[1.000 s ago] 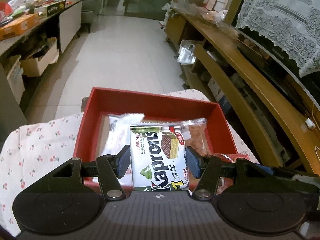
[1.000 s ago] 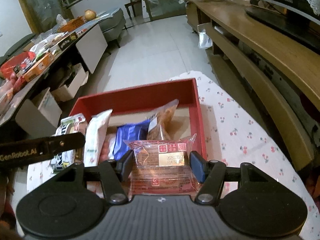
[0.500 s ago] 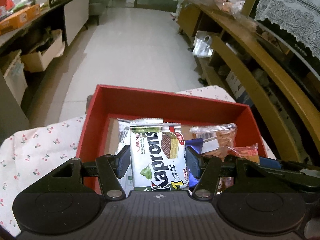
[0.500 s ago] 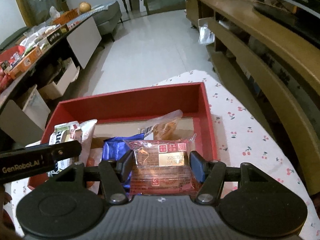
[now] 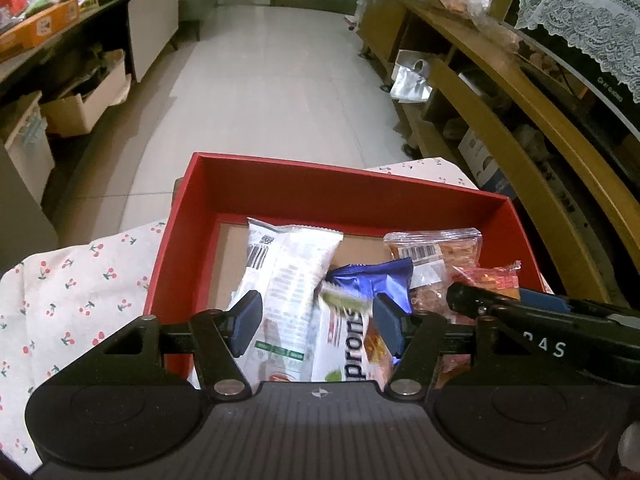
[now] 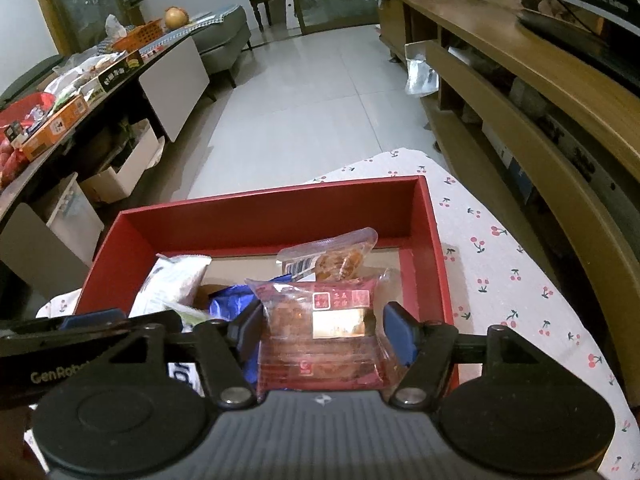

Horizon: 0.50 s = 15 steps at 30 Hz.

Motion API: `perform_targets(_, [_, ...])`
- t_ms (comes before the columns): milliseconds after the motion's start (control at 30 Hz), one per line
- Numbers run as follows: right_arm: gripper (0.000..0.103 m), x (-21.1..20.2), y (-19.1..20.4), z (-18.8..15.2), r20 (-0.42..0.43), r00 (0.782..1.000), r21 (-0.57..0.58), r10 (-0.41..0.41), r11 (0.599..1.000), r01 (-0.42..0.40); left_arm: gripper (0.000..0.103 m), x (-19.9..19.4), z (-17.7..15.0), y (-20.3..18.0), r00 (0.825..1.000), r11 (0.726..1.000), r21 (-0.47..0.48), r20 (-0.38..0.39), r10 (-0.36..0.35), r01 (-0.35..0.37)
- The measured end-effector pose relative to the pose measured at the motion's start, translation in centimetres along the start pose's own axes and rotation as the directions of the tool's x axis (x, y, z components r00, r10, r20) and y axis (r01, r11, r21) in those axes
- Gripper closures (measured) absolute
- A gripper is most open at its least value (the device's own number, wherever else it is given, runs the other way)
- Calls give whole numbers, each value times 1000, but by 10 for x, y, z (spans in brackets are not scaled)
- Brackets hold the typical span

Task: Organize snacks
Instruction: 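Lower both packs into the red box and open both grippers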

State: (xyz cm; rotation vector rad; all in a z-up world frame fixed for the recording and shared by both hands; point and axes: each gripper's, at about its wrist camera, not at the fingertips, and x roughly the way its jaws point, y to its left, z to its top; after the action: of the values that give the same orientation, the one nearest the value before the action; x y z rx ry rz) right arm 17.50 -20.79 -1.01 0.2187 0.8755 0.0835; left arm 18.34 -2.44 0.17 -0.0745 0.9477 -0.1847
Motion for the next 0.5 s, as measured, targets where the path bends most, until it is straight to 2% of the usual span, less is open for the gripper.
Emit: perform_targets(500, [21,-23,1,2,70,998,7,-1,1000,1,28,-19,-3,-6,999,999,14,21,-30,30])
